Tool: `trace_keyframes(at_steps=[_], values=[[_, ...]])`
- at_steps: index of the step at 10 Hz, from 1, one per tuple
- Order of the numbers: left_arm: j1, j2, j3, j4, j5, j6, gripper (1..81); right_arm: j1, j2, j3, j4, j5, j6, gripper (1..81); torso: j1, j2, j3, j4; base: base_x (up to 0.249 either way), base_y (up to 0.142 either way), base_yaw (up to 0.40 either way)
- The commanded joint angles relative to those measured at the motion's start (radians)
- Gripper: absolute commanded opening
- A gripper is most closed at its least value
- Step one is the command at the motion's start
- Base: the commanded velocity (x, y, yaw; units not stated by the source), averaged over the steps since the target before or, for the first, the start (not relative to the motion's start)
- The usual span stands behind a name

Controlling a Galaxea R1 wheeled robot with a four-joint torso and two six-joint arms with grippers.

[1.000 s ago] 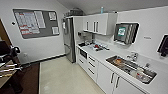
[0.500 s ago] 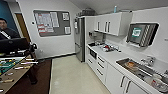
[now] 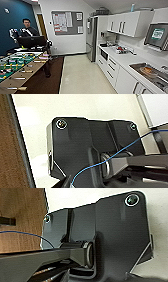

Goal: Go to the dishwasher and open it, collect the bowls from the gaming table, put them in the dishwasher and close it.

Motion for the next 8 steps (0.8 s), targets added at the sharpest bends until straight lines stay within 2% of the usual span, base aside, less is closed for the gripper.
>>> trace_keyframes(at_steps=[1, 8], values=[[-0.035, -0.024, 0.03, 0.002, 0.037, 0.004, 81.1, 0.049, 0.018, 0.016, -0.022, -0.037, -0.004, 81.1, 0.0, 0.0, 0.0, 0.0, 0.0, 0.0, 0.334], [-0.035, -0.019, 0.023, 0.0, 0.037, 0.006, 81.1, 0.046, 0.041, 0.007, -0.039, -0.037, -0.004, 81.1, 0.0, 0.0, 0.0, 0.0, 0.0, 0.0, 0.334]])
